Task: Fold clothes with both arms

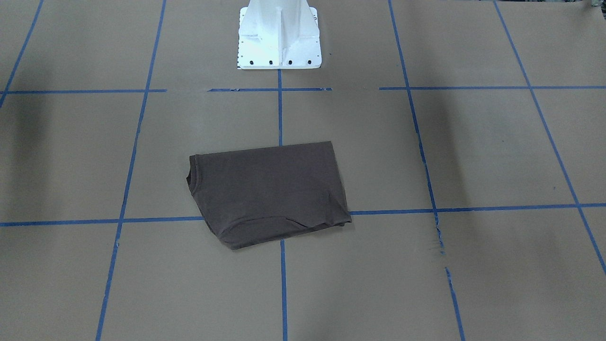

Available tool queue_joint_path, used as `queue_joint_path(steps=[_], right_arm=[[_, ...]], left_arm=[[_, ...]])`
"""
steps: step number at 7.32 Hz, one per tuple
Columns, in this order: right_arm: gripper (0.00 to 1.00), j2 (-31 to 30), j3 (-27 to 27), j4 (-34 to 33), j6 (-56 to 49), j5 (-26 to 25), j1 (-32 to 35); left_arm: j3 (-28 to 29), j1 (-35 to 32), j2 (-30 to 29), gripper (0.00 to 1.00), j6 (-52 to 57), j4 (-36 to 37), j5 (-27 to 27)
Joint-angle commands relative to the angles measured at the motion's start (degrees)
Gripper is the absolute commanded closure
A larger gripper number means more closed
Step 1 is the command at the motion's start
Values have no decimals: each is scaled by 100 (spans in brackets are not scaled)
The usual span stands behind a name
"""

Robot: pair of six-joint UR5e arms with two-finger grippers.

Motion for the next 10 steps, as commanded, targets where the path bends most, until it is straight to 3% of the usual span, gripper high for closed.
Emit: queue_joint_path(steps=[1, 3, 5, 8, 10], right_arm=[[0, 167, -19, -246, -10, -115, -22], [0, 150, -55, -238, -19, -98, -22], [0, 158, -81, -203, -2, -62, -22], [0, 167, -63, -185, 77, -45, -22], [0, 176, -64, -168, 77, -62, -22]], left_arm=[[-234, 23, 90, 0, 67, 570, 14], [-478, 49, 256, 0, 76, 597, 137], [-980, 58, 923, 0, 424, 605, 269], [-1209, 49, 846, 0, 507, 1157, 234], [-1088, 58, 916, 0, 515, 1160, 173]])
